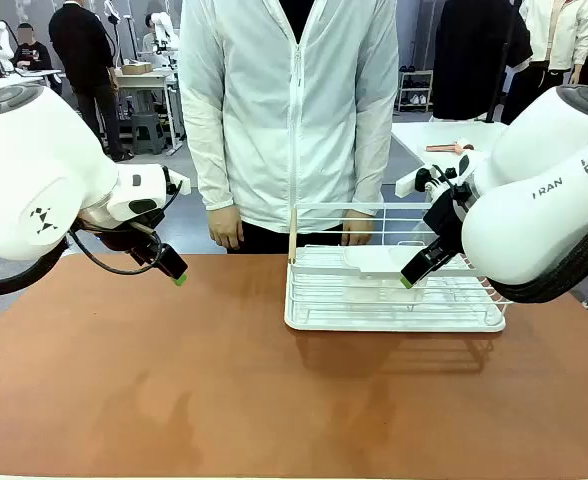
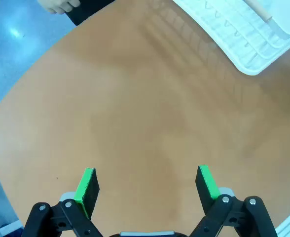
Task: Clean the table.
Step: Pick up the Lint Roller when the human hands it over.
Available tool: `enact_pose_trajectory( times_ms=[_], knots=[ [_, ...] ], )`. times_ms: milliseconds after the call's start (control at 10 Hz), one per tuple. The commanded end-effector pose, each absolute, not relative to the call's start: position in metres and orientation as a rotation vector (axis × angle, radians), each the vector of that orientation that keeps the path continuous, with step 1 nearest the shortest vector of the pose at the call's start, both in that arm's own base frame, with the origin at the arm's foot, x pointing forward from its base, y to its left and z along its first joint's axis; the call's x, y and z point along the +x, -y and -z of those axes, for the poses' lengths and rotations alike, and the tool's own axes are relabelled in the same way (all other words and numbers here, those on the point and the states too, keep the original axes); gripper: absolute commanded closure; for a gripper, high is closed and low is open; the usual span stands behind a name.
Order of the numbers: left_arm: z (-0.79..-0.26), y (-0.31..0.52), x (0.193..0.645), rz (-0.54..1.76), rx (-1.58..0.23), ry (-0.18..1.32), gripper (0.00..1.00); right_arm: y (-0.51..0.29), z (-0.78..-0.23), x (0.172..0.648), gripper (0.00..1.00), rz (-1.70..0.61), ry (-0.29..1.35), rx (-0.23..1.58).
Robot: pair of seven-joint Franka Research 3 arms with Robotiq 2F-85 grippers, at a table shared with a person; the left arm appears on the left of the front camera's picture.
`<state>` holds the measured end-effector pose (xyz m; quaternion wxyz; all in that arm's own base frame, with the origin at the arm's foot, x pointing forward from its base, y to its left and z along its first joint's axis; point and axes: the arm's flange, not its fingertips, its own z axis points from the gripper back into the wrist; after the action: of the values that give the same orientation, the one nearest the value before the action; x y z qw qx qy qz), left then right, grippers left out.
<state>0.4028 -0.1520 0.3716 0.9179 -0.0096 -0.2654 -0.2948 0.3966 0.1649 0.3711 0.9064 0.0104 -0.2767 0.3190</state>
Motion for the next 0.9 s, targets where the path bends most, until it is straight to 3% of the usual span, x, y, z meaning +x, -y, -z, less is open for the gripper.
enact_pose_trajectory(
  times_ms=[0,800],
  knots=[
    [-0.3717,0.1521,0.4028,0.607,-0.020,0.546,0.00,-0.1649,-0.3711,0.3966,0.00,-0.659,0.571,0.022],
    [-0.3717,0.1521,0.4028,0.607,-0.020,0.546,0.00,-0.1649,-0.3711,0.3966,0.00,-0.659,0.571,0.022]
  ],
)
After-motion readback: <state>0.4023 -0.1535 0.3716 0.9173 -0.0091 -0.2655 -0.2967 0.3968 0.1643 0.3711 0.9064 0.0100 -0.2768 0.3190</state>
